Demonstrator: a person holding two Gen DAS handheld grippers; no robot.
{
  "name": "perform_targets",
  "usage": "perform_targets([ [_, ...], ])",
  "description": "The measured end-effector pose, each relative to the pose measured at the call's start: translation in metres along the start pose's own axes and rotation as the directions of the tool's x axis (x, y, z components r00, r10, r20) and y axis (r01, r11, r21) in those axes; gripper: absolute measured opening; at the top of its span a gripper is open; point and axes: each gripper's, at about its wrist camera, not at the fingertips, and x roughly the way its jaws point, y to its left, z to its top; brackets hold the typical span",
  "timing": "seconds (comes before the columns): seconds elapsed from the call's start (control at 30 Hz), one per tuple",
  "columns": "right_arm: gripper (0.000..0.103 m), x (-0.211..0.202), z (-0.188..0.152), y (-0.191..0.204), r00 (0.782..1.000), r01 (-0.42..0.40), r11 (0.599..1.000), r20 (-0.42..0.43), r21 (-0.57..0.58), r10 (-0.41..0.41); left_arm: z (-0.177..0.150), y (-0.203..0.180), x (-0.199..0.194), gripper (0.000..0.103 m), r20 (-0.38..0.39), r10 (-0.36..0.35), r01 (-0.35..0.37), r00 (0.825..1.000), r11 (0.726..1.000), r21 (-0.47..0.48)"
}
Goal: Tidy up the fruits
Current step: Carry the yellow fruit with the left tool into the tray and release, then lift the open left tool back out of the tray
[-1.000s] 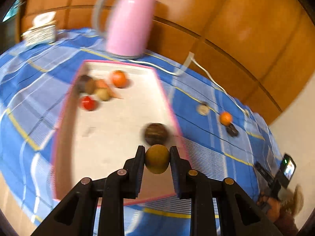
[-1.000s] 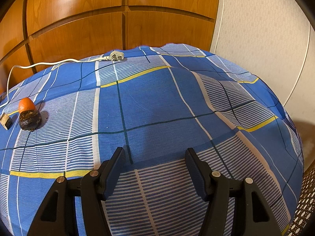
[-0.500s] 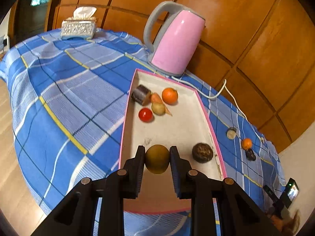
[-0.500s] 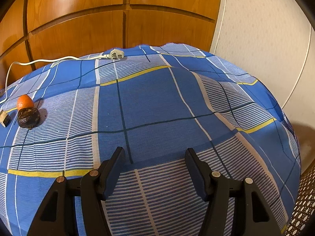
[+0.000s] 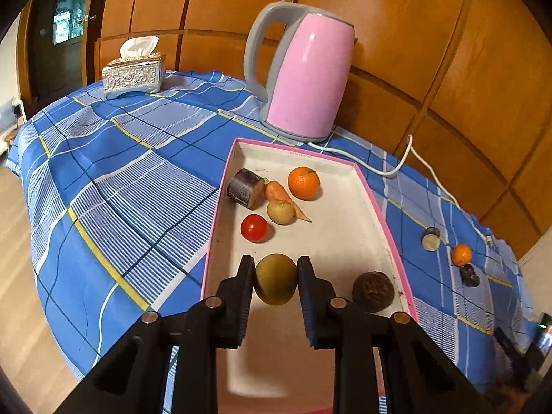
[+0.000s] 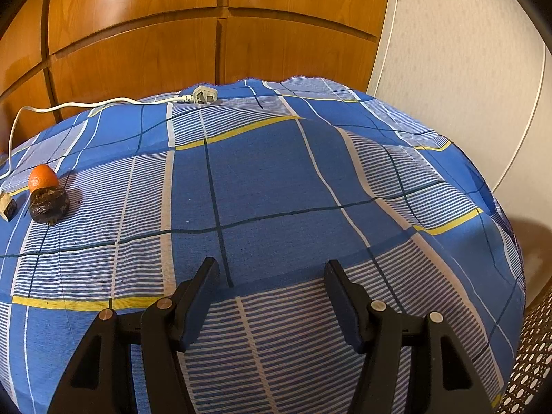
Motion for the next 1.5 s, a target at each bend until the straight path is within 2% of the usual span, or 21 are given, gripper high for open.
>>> perform_targets([
  [0.23, 0.064, 0.0, 0.0, 0.0, 1.0, -0.002, 1.0, 0.0, 0.002, 0.002, 0.004, 0.0, 0.016, 0.026, -0.018, 0.051, -0.051, 0.999, 0.999, 0.0],
  [0.33, 0.064, 0.0, 0.0, -0.001, 1.0, -0.002, 1.0, 0.0, 0.002, 0.002, 0.005, 0.002, 0.019, 0.037, -0.023, 0.066, -0.066, 0.998, 0.998, -0.016],
  [0.5, 0.064, 0.0, 0.0, -0.001, 1.0, -0.002, 1.0, 0.0, 0.001, 0.002, 0.001, 0.002, 0.012, 0.042, -0.008, 0.071, -0.072, 0.997, 0.997, -0.011],
  [0.57, 0.064, 0.0, 0.0, -0.001, 1.0, -0.002, 1.0, 0.0, 0.001, 0.002, -0.003, 0.004, 0.009, 0.056, -0.007, 0.065, -0.065, 0.998, 0.998, -0.025],
  [0.63, 0.064, 0.0, 0.0, -0.001, 1.0, -0.003, 1.0, 0.0, 0.002, 0.003, -0.008, 0.006, 0.003, 0.061, -0.005, 0.06, -0.06, 0.998, 0.997, -0.045],
  [0.77, 0.064, 0.001, 0.0, -0.001, 1.0, -0.002, 1.0, -0.003, 0.001, 0.002, -0.024, 0.007, -0.006, 0.062, -0.02, 0.062, -0.062, 0.998, 0.997, -0.045],
  [0.87, 0.064, 0.001, 0.0, 0.0, 1.0, -0.002, 1.0, -0.008, 0.001, 0.002, -0.039, 0.007, -0.017, 0.071, -0.008, 0.064, -0.064, 0.998, 0.996, -0.055],
  [0.93, 0.064, 0.002, 0.002, -0.001, 1.0, -0.003, 1.0, -0.013, 0.004, 0.003, -0.048, 0.006, -0.025, 0.071, 0.006, 0.071, -0.071, 0.997, 0.996, -0.048],
  [1.03, 0.064, 0.002, 0.003, -0.001, 1.0, -0.005, 1.0, -0.02, 0.006, 0.005, -0.058, 0.005, -0.034, 0.081, 0.035, 0.097, -0.096, 0.995, 0.995, -0.036],
  [1.17, 0.064, 0.003, 0.008, 0.0, 0.999, -0.002, 1.0, -0.042, 0.009, 0.003, -0.061, 0.008, -0.032, 0.082, 0.017, 0.118, -0.117, 0.993, 0.992, -0.056],
  [1.3, 0.064, 0.002, 0.012, 0.004, 0.994, -0.069, 0.998, -0.08, -0.001, 0.069, -0.06, 0.013, -0.035, 0.088, 0.028, 0.14, -0.137, 0.99, 0.987, -0.079],
  [1.37, 0.064, 0.0, 0.014, 0.012, 0.987, -0.128, 0.992, -0.096, -0.018, 0.126, -0.06, 0.017, -0.034, 0.092, 0.024, 0.155, -0.153, 0.988, 0.984, -0.091],
  [1.5, 0.064, -0.003, 0.014, 0.035, 0.965, -0.239, 0.969, -0.123, -0.059, 0.231, -0.064, 0.019, -0.027, 0.092, -0.015, 0.153, -0.153, 0.988, 0.984, -0.09],
])
